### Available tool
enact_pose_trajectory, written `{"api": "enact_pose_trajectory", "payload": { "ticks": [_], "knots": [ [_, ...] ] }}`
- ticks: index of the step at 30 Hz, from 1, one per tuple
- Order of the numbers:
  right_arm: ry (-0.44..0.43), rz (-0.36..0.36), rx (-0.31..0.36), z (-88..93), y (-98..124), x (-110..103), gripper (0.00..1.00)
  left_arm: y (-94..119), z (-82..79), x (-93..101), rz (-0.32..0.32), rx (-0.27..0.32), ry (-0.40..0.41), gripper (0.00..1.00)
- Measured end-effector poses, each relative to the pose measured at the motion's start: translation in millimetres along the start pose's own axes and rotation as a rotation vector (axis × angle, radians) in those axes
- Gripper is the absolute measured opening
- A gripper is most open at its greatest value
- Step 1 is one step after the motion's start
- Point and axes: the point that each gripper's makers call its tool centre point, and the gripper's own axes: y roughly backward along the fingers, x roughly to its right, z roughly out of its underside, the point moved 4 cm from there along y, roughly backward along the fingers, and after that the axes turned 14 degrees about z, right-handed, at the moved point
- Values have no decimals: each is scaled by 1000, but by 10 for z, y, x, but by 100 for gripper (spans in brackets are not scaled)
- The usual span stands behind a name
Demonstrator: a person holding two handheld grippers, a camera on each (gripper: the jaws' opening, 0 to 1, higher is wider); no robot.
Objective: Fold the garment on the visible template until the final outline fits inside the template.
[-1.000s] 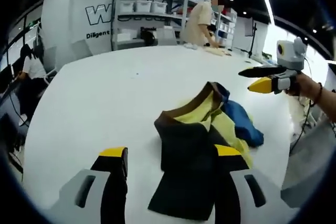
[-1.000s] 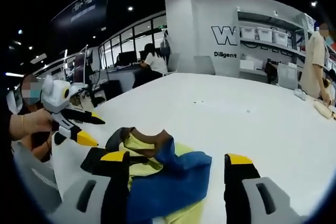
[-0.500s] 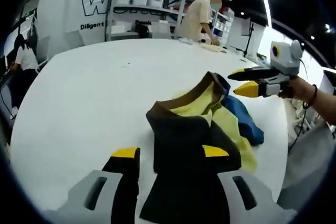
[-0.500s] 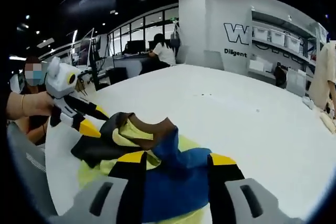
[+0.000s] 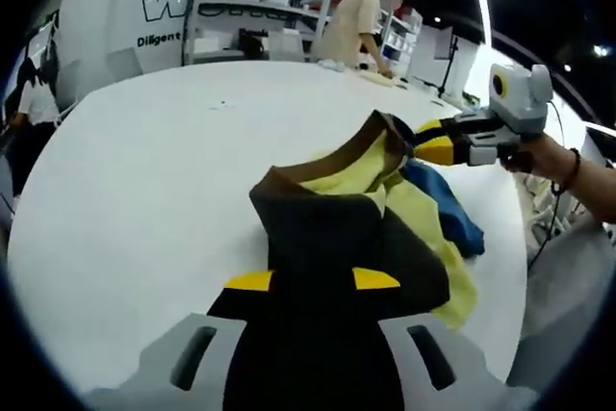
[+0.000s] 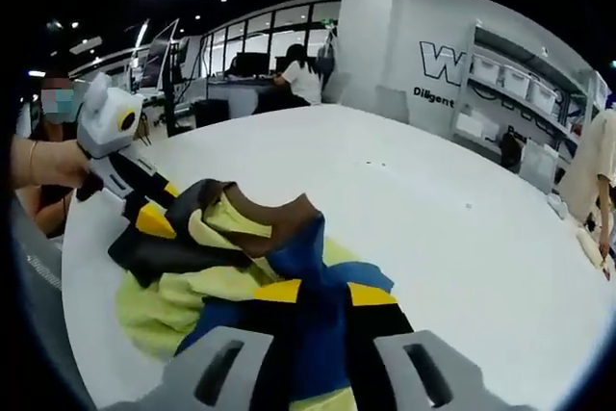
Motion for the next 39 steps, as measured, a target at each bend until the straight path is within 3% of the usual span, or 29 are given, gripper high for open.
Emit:
{"api": "enact_pose_trajectory", "payload": {
  "ticks": [5, 10, 24, 29, 39],
  "knots": [
    [22, 10, -34, 28, -6, 4, 0, 5, 9, 28, -7, -2, -38, 12],
    [39, 14, -9, -21, 27, 2, 0, 45, -34, 39, -16, 15, -64, 0],
    [97, -14, 19, -177, 187, -2, 0, 294, -251, 19, -41, 120, -12, 0],
    [114, -20, 34, -267, 243, -1, 0, 402, -314, 15, -67, 117, -47, 0],
    [140, -13, 61, -449, 336, 39, 0, 597, -591, 33, -90, 146, -92, 0]
  ]
}}
